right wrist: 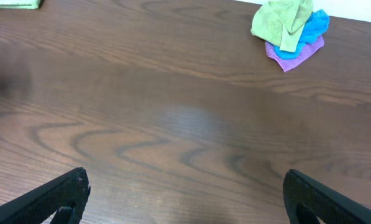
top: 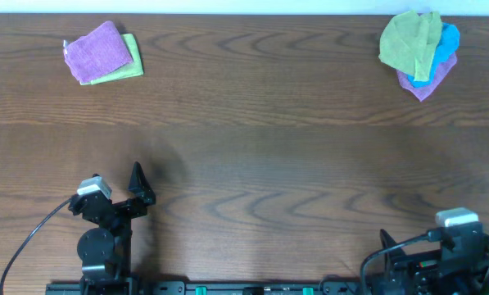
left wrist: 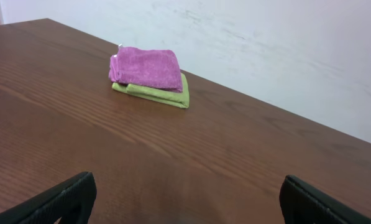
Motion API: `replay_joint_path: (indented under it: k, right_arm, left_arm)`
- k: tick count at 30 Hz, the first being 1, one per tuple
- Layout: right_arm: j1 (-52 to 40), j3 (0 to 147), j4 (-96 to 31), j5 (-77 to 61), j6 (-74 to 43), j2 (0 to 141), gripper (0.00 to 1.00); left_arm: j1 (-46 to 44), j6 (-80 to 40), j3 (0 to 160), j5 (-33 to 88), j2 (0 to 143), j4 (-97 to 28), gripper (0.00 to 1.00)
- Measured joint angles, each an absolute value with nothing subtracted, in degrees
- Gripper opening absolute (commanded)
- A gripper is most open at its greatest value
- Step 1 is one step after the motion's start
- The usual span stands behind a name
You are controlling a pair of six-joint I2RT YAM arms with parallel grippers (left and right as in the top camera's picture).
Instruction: Fold the cloth
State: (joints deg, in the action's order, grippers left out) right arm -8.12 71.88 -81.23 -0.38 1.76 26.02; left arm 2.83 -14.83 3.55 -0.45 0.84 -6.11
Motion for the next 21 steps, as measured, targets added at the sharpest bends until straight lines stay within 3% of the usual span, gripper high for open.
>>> replay_joint_path:
  k: [21]
  right_arm:
    - [-8.1,71.9,-81.2,-0.4,1.8,26.0,0.99]
  left_arm:
    - [2.8,-12.2,3.6,-0.4,0.8,-6.1,0.95]
